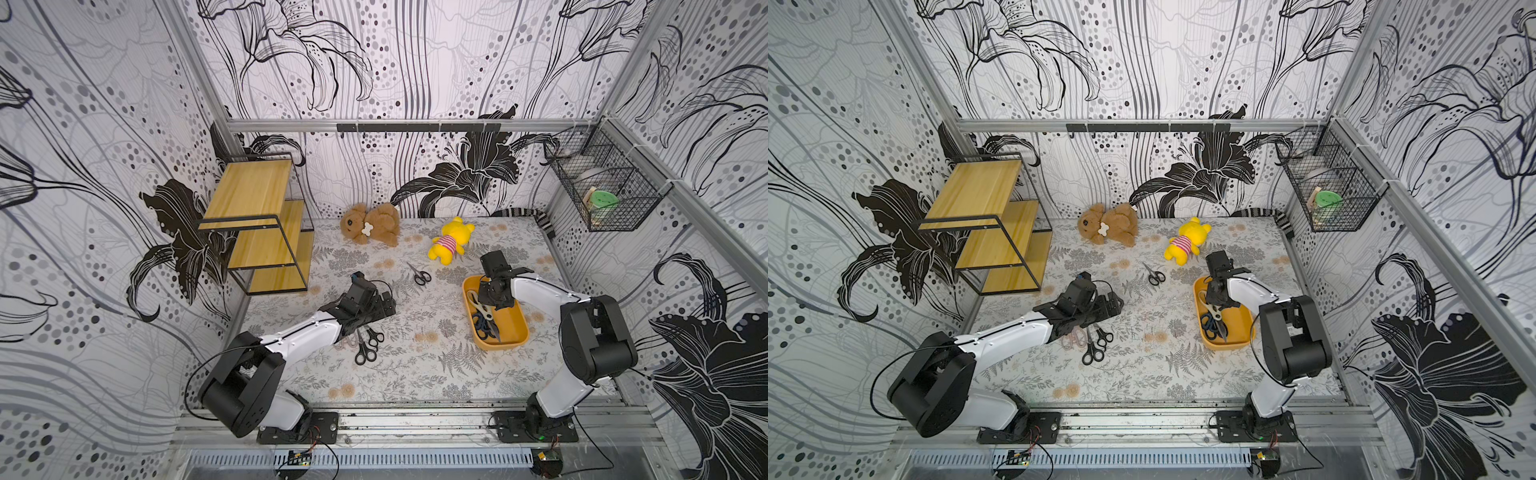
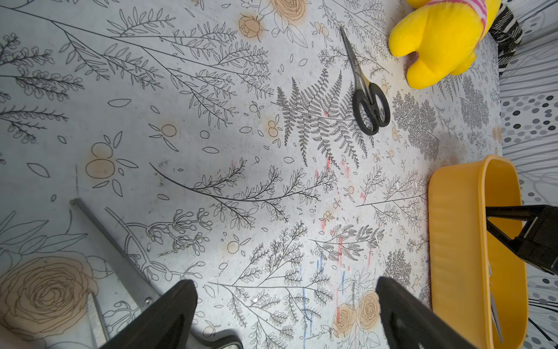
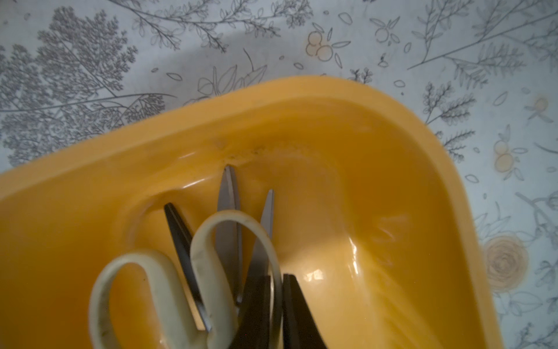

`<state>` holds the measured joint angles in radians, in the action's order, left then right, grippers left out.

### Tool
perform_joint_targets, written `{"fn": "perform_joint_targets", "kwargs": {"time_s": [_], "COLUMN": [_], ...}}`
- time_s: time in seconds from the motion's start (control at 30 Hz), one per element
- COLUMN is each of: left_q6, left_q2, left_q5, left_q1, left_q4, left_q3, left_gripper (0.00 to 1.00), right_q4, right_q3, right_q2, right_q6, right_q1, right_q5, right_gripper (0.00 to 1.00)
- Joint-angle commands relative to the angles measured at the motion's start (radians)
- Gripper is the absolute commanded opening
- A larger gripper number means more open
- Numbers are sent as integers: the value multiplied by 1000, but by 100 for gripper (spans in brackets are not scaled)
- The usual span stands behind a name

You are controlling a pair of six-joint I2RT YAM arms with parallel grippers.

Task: Put the scissors into the storage box
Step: Place the scissors in the storage box.

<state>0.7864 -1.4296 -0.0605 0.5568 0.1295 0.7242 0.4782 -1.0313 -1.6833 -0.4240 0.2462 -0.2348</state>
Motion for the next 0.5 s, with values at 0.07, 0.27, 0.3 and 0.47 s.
{"fn": "perform_joint_targets", "kwargs": {"time_s": [0.07, 0.27, 0.3, 0.47], "left_q6": [-18, -6, -2, 31], "left_q2": [14, 16, 16, 22], "left_q5": [24, 38, 41, 59], "left_q1": [5, 5, 4, 3], "left_q4": [-13, -29, -38, -89], "left_q3": [-18, -27, -30, -62], "left_gripper": [97, 97, 97, 97], "right_q4": [60, 88, 84, 80], "right_q3": [-21, -87, -98, -183], "right_q2": [49, 137, 145, 124], "right_q6": [2, 0, -4, -18], "right_q1": [0, 2, 7, 79], "right_q5": [-24, 47, 70, 98], "right_gripper": [25, 31, 32, 32]}}
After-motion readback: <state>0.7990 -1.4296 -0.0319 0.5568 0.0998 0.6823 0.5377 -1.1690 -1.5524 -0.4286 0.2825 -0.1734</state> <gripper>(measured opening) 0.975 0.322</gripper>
